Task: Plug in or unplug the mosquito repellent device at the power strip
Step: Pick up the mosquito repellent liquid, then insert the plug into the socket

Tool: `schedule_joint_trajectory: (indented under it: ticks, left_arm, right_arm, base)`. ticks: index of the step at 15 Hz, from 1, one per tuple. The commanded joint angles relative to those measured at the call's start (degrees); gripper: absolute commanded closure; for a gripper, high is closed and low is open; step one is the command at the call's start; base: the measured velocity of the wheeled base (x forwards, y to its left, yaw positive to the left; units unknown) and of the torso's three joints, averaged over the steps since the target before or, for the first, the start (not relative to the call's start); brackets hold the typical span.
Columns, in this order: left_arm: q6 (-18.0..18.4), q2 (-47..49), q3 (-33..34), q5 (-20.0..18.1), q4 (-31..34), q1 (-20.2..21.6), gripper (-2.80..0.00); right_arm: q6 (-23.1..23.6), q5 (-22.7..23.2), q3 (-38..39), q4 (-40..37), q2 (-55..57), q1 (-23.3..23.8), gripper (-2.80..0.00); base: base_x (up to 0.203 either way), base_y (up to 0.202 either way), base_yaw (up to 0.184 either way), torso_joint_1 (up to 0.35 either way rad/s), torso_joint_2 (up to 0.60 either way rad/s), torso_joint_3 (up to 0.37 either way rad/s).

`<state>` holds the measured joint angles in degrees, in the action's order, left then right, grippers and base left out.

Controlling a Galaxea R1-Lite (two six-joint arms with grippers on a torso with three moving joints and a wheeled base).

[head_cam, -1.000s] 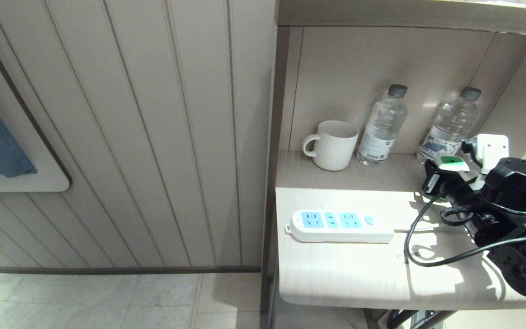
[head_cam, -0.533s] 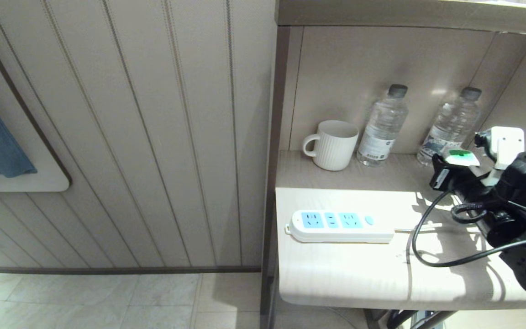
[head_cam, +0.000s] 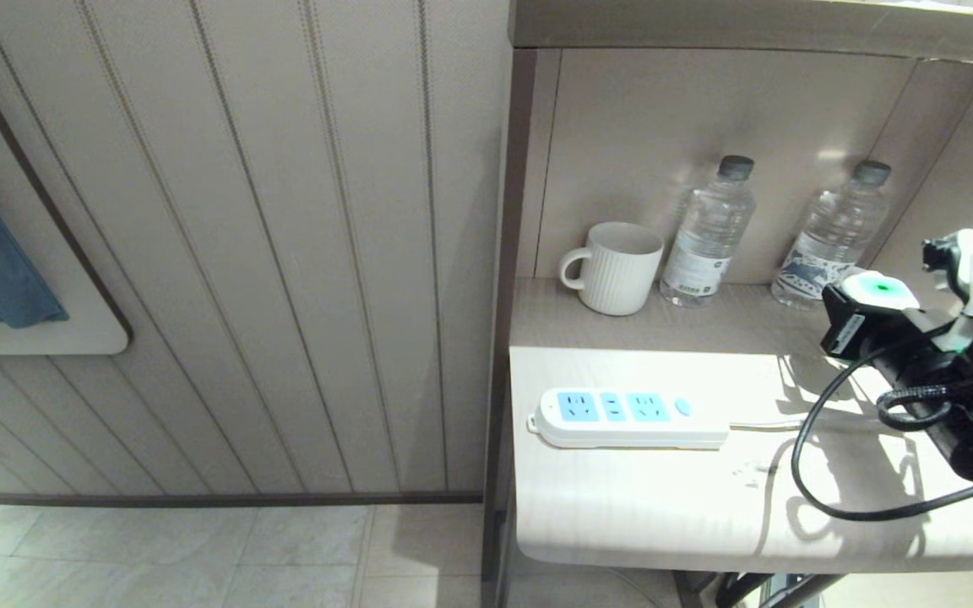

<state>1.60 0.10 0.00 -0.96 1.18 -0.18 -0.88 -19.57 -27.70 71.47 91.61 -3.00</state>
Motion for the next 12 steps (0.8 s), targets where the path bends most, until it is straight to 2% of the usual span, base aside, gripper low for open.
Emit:
schedule_joint_trajectory:
  ticks: [1, 12]
  left_arm:
    - [0.0, 0.1, 0.0, 0.0, 0.0, 0.0, 0.0]
    - [0.0, 0.1, 0.0, 0.0, 0.0, 0.0, 0.0]
  right_arm:
    - [-1.4, 0.1, 1.0, 0.4, -0.8, -0.1, 0.0]
    - [-1.8, -0.3, -0.9, 1.5, 5.9, -0.6, 0.0]
  base:
    - [0.0, 0.0, 0.0, 0.0, 0.0, 0.0]
    - [0.0, 0.0, 0.0, 0.0, 0.0, 0.0]
